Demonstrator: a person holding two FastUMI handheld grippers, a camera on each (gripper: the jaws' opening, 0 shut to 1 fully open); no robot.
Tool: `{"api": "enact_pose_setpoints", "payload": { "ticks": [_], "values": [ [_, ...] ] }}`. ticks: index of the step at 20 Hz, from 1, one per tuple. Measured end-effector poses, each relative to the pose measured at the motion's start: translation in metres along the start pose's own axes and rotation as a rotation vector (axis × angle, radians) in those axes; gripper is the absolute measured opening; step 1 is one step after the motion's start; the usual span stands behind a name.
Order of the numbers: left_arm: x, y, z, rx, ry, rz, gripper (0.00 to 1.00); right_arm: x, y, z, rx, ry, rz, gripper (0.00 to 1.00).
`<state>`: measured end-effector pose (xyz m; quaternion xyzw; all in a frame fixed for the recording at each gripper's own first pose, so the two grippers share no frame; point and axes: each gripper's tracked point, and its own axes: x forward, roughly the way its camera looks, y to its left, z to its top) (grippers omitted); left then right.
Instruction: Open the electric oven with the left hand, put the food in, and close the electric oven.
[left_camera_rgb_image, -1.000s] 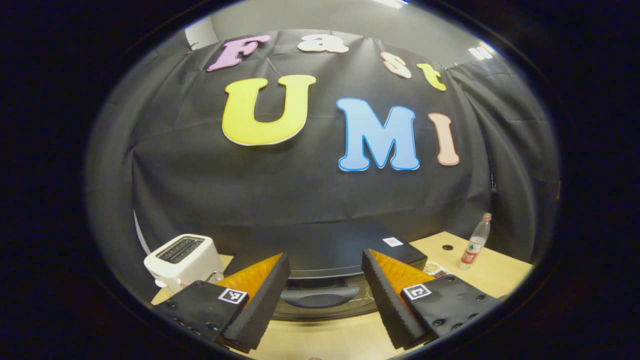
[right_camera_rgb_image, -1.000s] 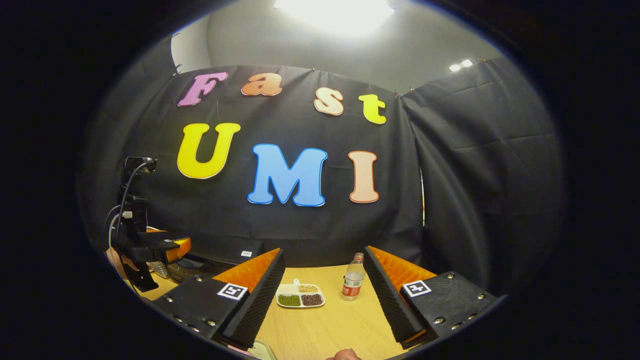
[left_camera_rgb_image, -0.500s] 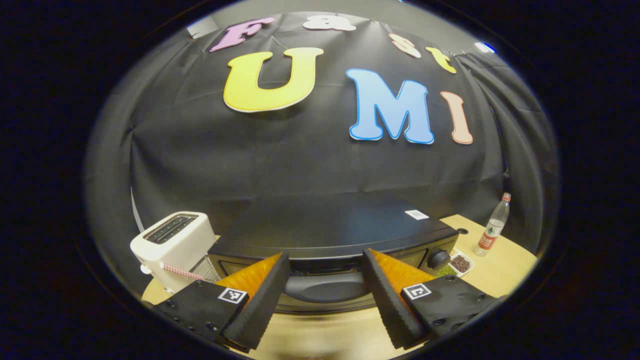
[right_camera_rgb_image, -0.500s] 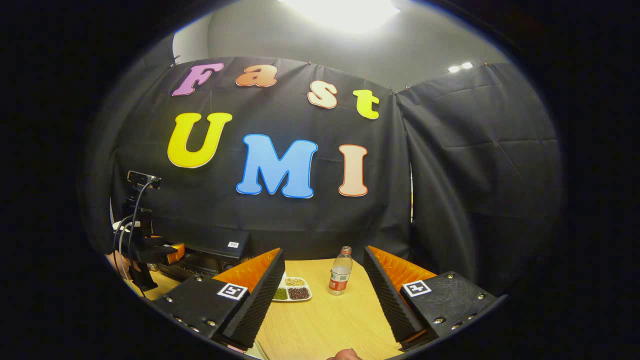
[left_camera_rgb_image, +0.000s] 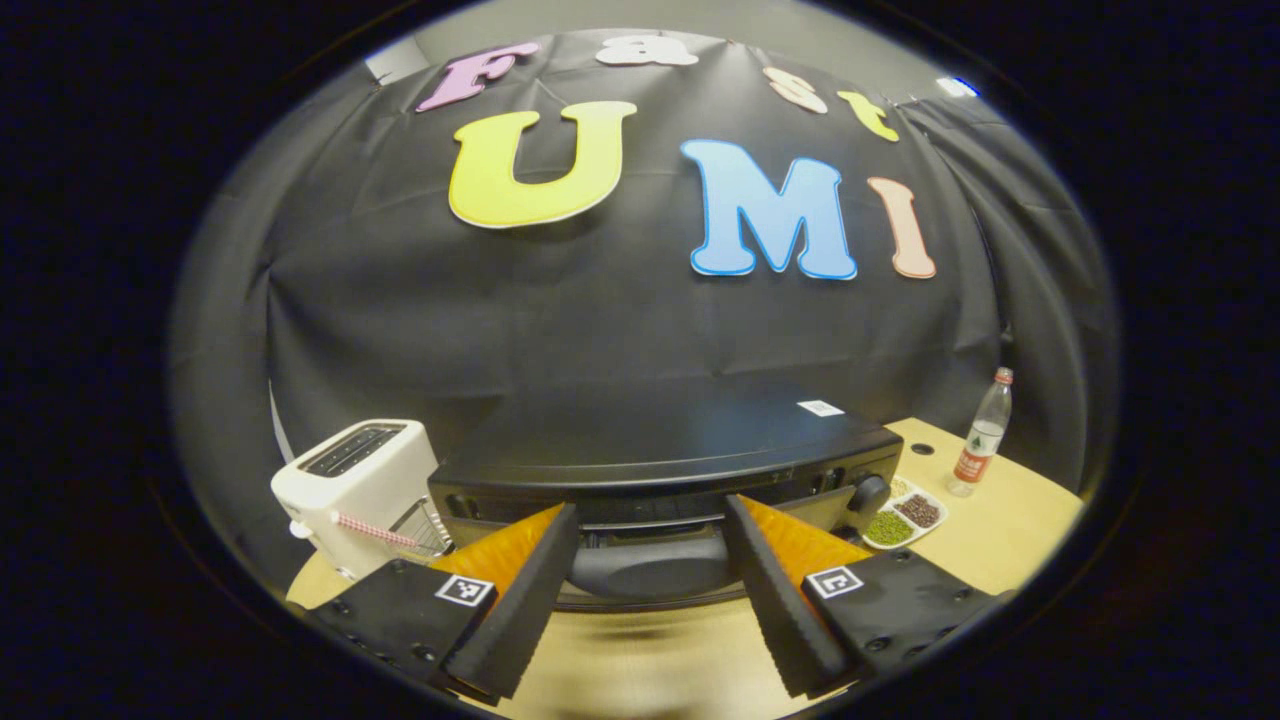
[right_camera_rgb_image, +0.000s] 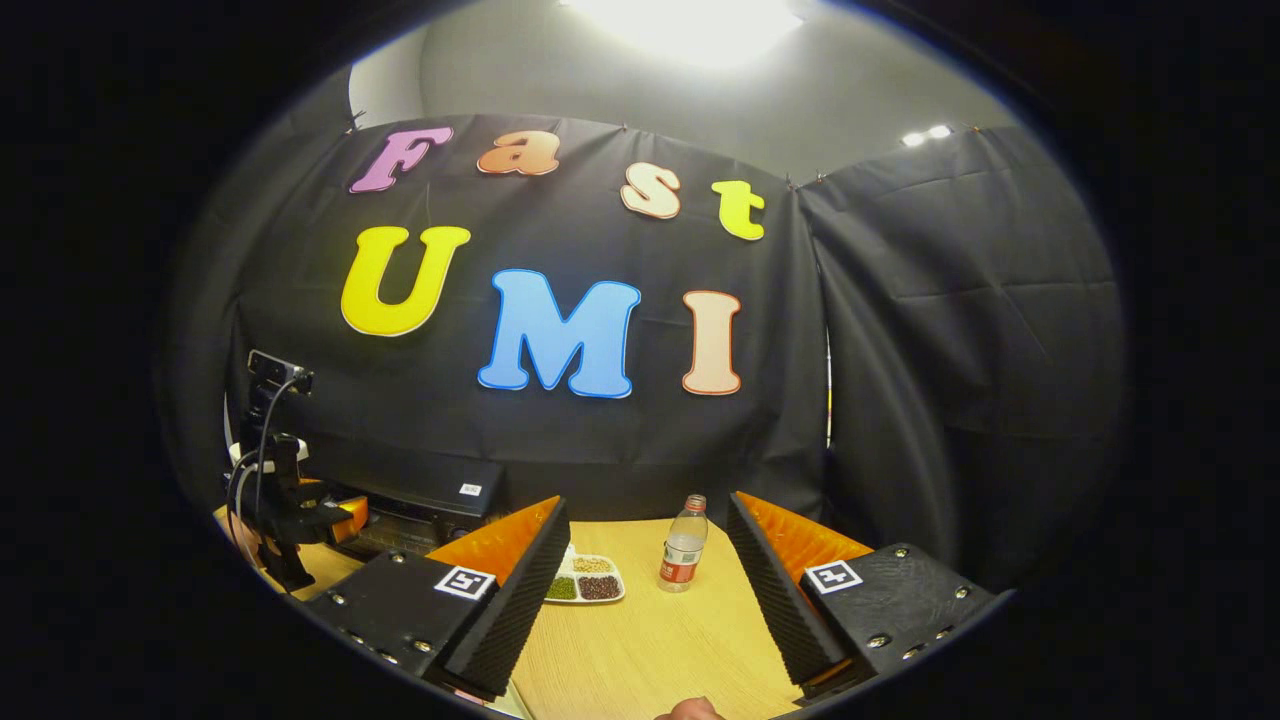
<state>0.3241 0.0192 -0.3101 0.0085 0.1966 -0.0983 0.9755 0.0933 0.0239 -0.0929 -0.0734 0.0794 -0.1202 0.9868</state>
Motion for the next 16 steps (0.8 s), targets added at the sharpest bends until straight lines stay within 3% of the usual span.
{"api": "enact_pose_setpoints", "payload": {
  "ticks": [16],
  "values": [
    [-0.056,-0.010,-0.060,0.001,0.100,0.019,0.98,-0.007,0.000,-0.006,-0.001,0.016,0.080,0.97]
  ]
}}
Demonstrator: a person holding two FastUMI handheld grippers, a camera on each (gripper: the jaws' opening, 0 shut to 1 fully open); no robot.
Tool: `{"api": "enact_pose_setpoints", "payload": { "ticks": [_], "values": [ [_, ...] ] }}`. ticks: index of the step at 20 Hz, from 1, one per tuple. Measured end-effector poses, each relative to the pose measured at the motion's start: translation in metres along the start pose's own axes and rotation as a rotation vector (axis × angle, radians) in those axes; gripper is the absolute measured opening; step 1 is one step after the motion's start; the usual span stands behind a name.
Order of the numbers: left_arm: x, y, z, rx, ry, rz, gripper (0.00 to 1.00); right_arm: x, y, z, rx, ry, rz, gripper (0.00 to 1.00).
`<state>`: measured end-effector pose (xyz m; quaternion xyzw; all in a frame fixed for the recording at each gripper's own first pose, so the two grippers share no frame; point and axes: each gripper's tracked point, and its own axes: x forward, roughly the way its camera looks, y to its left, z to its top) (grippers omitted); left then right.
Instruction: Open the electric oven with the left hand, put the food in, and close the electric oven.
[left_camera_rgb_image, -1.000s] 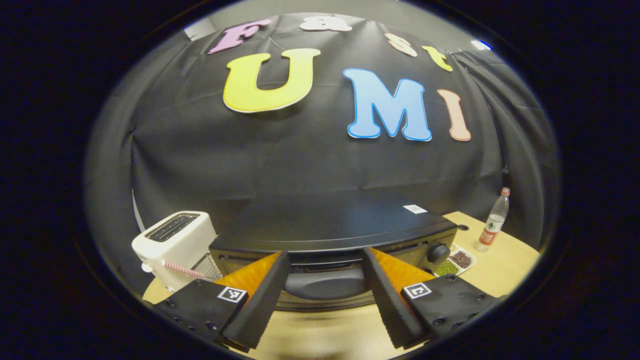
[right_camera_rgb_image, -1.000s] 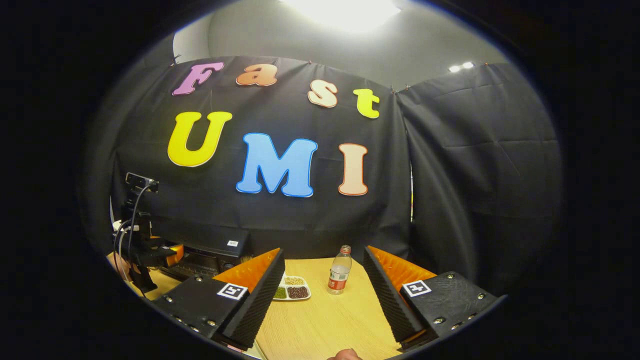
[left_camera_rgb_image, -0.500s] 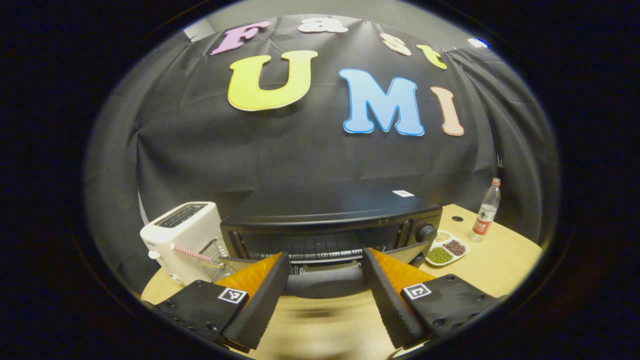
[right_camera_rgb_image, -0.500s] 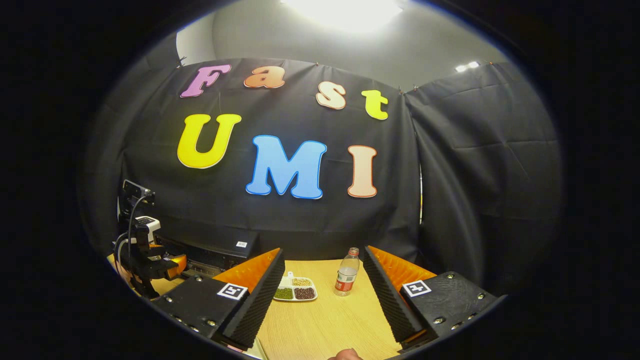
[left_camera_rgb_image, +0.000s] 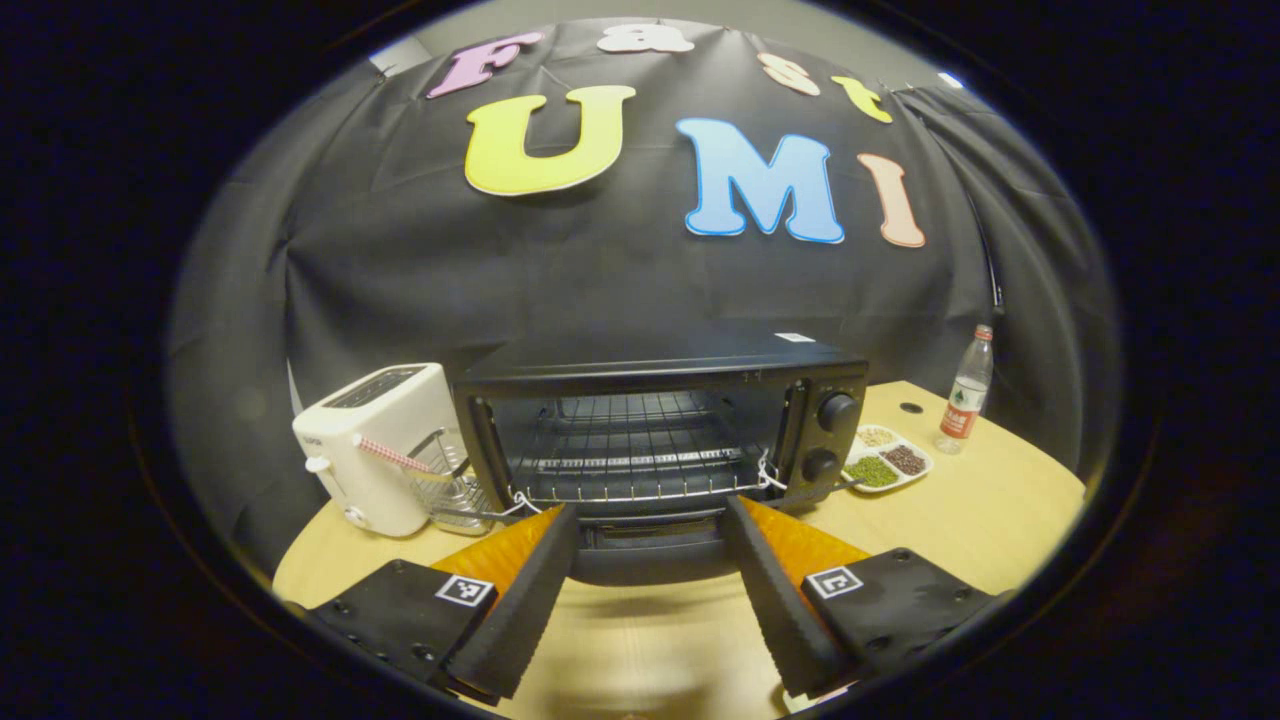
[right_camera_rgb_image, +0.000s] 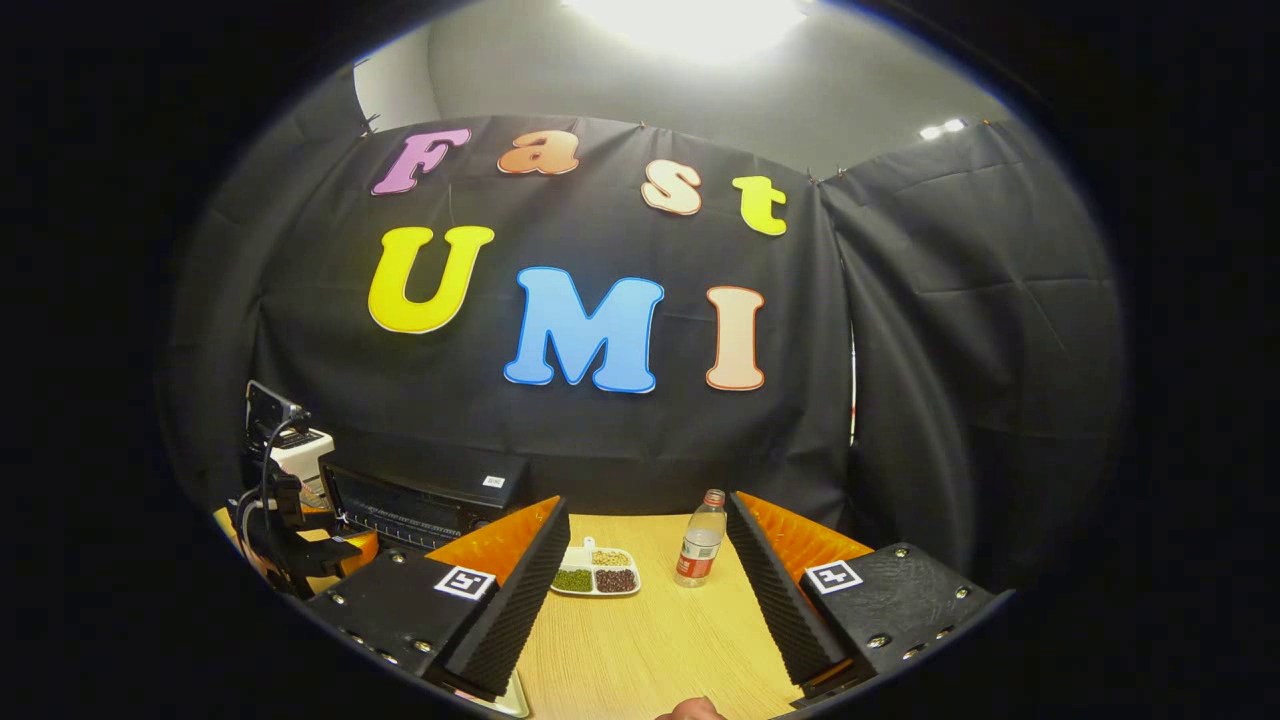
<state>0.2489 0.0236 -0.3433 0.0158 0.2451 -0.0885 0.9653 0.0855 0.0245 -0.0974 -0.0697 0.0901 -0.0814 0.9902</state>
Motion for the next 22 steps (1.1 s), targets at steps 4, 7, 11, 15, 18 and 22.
{"api": "enact_pose_setpoints", "payload": {
  "ticks": [4,7,11,15,18,22],
  "values": [
    [-0.006,-0.001,-0.012,0.007,0.017,0.007,0.98,-0.004,-0.001,-0.002,-0.002,0.009,0.008,0.97],
    [-0.010,-0.003,-0.024,0.012,0.037,0.008,0.98,-0.006,0.000,-0.005,-0.004,0.016,0.018,0.97],
    [-0.017,-0.005,-0.052,-0.012,0.090,-0.001,0.98,-0.008,0.002,-0.007,-0.008,0.023,0.030,0.97],
    [-0.021,-0.006,-0.074,-0.065,0.153,-0.011,0.98,-0.011,0.011,-0.010,0.017,0.039,0.064,0.97],
    [-0.037,-0.005,-0.048,-0.046,0.098,-0.013,0.98,-0.013,0.028,-0.012,0.043,0.058,0.137,0.97],
    [-0.076,-0.001,0.004,-0.044,-0.018,-0.012,0.98,-0.010,0.060,-0.032,0.113,0.159,0.277,0.97]
  ]
}}
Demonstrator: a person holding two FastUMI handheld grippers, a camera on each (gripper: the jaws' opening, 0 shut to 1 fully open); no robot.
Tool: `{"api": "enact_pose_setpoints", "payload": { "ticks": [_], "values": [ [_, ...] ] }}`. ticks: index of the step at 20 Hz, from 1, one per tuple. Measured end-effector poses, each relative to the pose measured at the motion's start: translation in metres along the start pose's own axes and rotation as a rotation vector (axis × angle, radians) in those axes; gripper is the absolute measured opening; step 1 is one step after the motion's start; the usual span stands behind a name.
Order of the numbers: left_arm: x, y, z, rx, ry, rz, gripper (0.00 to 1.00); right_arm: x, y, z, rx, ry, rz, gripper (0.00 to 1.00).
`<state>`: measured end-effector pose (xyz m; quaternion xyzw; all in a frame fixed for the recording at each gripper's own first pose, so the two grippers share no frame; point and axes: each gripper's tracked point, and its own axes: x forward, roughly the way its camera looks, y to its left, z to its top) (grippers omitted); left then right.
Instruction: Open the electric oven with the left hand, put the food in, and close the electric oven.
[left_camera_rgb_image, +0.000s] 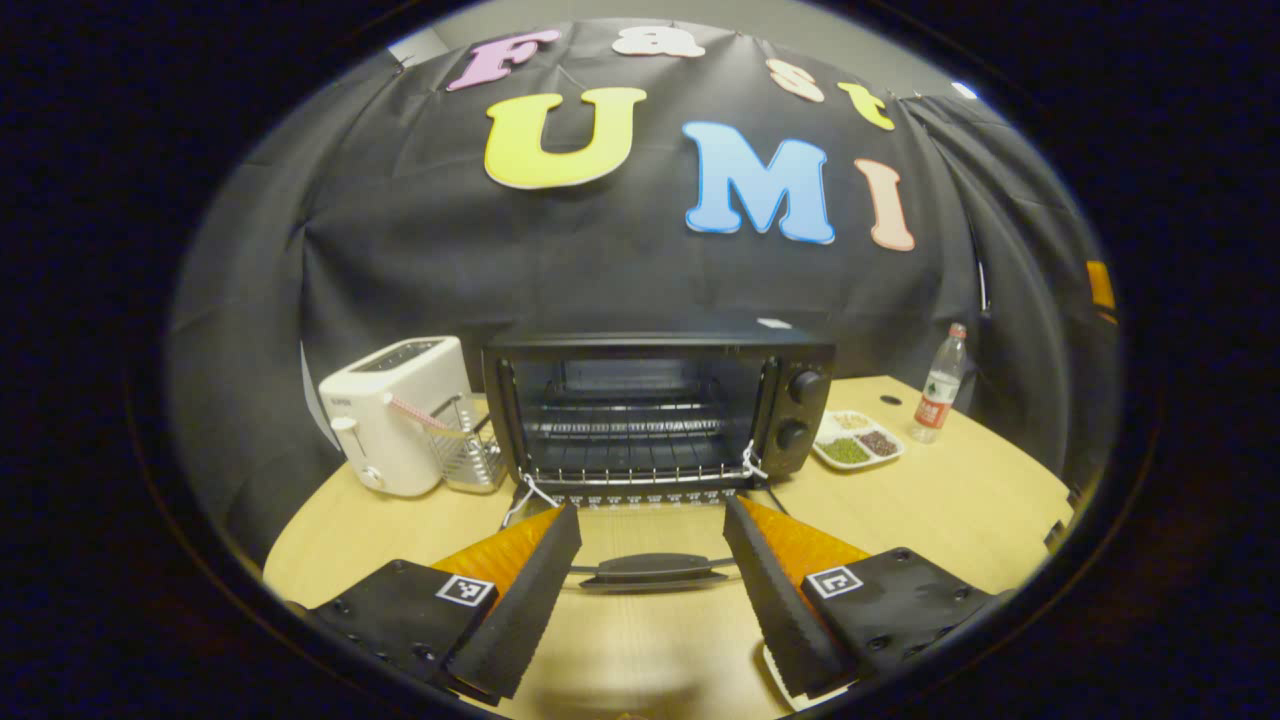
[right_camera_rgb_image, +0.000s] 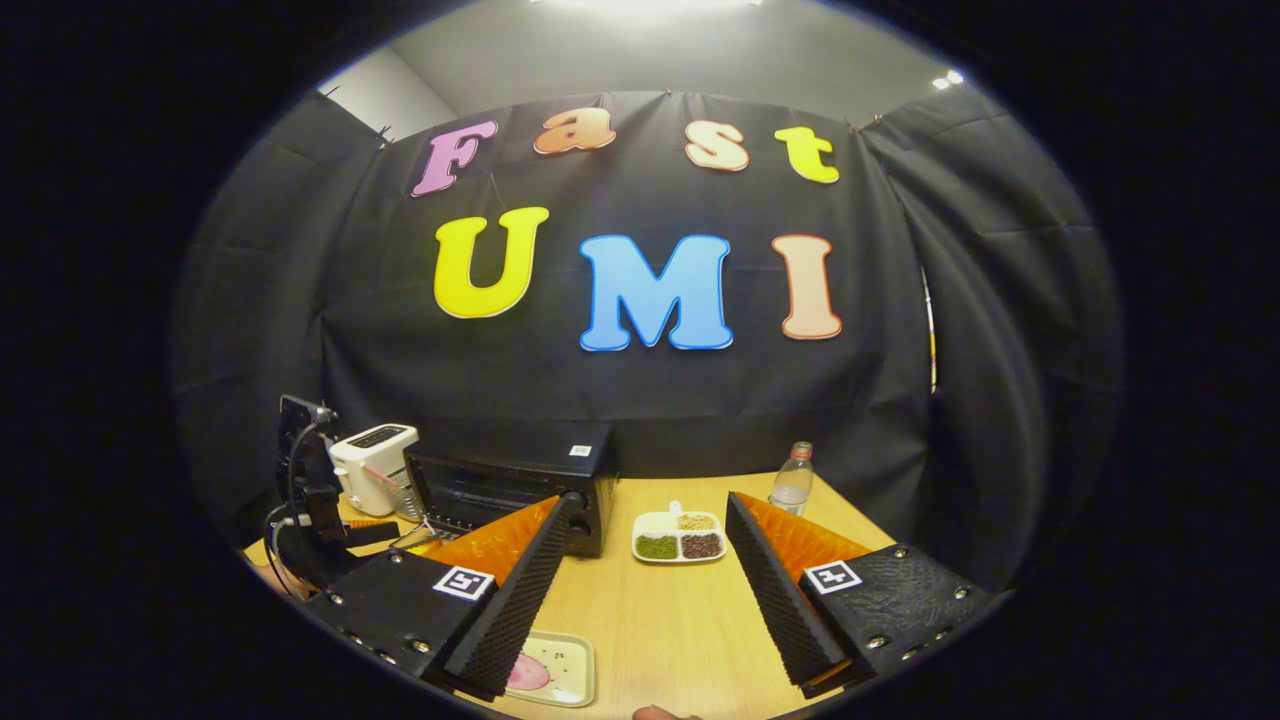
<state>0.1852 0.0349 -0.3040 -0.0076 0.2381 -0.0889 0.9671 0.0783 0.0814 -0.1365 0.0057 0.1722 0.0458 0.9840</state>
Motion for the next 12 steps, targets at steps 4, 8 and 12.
{"api": "enact_pose_setpoints", "payload": {
  "ticks": [4,8,12],
  "values": [
    [-0.038,0.007,0.050,0.013,-0.108,0.021,0.97,0.009,0.035,-0.041,0.025,0.172,0.180,0.98],
    [-0.079,0.017,0.081,0.010,-0.179,0.050,1.00,0.015,0.052,-0.078,0.070,0.321,0.293,0.98],
    [-0.116,0.036,0.095,-0.004,-0.220,0.108,1.00,0.016,0.063,-0.116,0.141,0.513,0.382,0.98]
  ]
}}
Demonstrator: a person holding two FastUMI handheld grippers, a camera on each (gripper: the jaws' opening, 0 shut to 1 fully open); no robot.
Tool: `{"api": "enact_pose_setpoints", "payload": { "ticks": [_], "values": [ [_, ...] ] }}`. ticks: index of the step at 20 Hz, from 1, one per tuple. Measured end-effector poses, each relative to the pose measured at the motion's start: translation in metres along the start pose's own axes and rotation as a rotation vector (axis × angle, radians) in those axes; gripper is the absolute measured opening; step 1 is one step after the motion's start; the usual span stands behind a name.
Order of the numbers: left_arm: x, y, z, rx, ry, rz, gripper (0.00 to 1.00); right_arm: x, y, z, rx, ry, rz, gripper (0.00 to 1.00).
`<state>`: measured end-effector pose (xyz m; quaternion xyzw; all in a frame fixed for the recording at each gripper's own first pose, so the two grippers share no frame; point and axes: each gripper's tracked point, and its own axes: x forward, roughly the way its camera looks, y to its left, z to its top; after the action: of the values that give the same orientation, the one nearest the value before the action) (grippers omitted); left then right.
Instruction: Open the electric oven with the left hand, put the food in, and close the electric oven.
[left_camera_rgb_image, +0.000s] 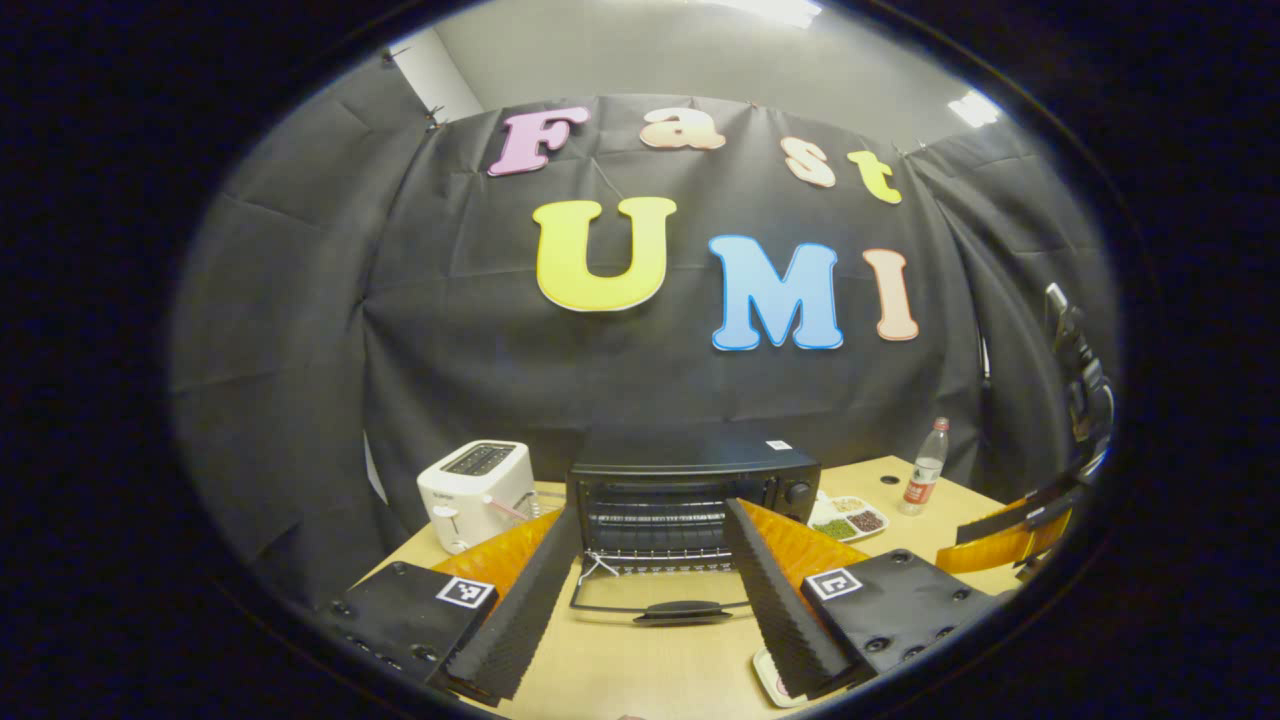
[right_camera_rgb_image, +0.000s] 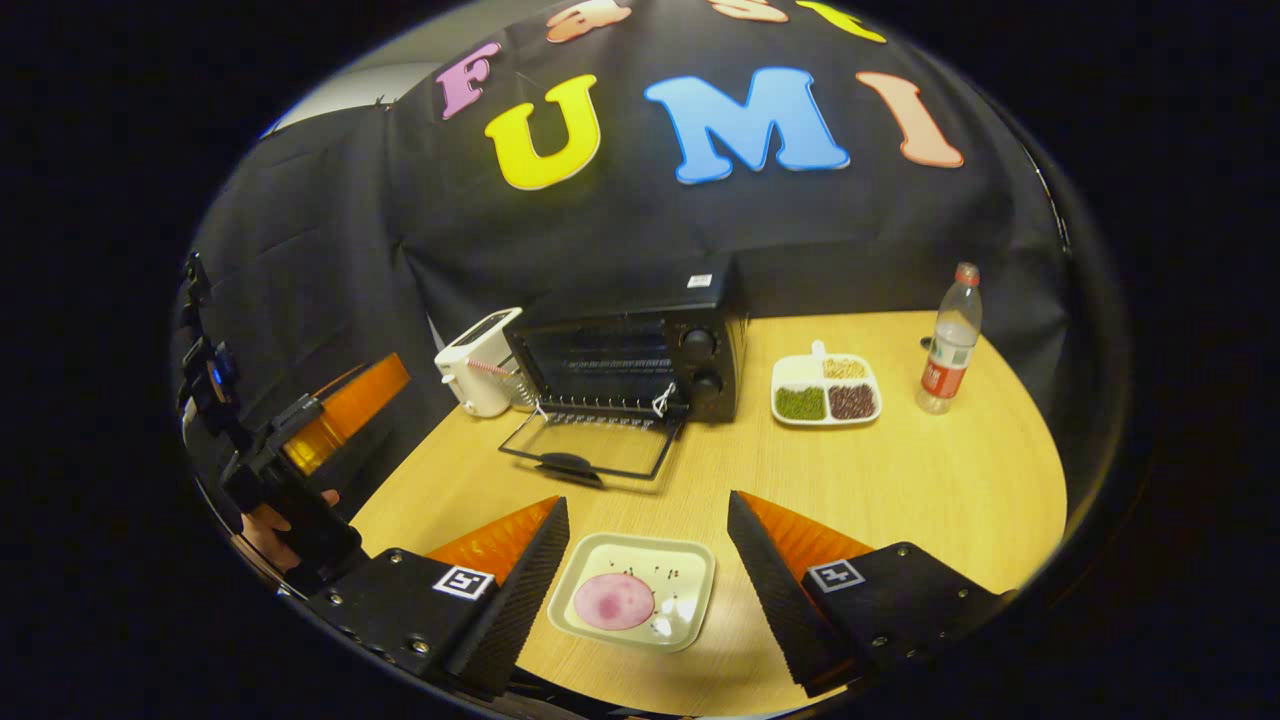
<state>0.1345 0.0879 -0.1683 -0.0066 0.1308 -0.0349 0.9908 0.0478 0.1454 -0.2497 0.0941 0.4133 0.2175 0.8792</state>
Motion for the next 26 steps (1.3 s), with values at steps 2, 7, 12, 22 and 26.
{"api": "enact_pose_setpoints", "payload": {
  "ticks": [2,7,12,22,26],
  "values": [
    [-0.013,0.013,0.003,0.007,-0.007,0.037,1.00,0.010,-0.005,-0.016,0.041,0.083,0.034,0.99],
    [-0.040,0.038,0.005,0.019,-0.011,0.120,1.00,0.031,-0.014,-0.047,0.123,0.259,0.085,0.98],
    [-0.056,0.050,0.001,0.002,-0.005,0.173,1.00,0.041,-0.012,-0.083,0.209,0.462,0.174,0.98],
    [-0.081,0.071,-0.016,-0.007,0.031,0.259,1.00,0.066,-0.033,-0.132,0.277,0.649,0.136,0.96],
    [-0.085,0.077,-0.016,-0.016,0.030,0.278,0.97,0.074,-0.040,-0.142,0.338,0.705,0.089,0.55]
  ]
}}
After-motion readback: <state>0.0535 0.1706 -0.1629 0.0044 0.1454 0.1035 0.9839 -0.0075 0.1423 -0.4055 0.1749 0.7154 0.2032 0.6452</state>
